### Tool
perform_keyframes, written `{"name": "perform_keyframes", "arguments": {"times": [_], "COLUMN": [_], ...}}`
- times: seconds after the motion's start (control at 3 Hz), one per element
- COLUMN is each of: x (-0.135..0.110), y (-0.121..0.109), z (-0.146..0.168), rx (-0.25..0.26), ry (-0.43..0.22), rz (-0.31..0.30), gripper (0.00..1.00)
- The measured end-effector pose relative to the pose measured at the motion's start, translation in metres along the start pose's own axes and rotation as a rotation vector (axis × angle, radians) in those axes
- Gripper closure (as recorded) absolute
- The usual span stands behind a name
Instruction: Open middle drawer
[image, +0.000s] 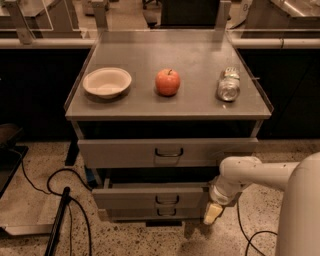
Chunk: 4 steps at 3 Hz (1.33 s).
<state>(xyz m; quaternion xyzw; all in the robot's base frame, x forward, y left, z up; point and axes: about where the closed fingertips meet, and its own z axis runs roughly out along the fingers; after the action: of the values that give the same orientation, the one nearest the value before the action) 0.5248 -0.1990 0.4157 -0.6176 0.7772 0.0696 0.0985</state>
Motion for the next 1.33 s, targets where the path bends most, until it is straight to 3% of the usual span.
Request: {"name": "perform_keyframes", "arguments": {"times": [1.0, 1.33], "x": [0.0000, 0.0000], "y": [0.0001, 0.0001], "z": [0.0001, 0.0001], "rx": [0.000, 0.000], "ry": [0.000, 0.000], "rz": [0.000, 0.000], "gripper": [0.88, 1.00]}}
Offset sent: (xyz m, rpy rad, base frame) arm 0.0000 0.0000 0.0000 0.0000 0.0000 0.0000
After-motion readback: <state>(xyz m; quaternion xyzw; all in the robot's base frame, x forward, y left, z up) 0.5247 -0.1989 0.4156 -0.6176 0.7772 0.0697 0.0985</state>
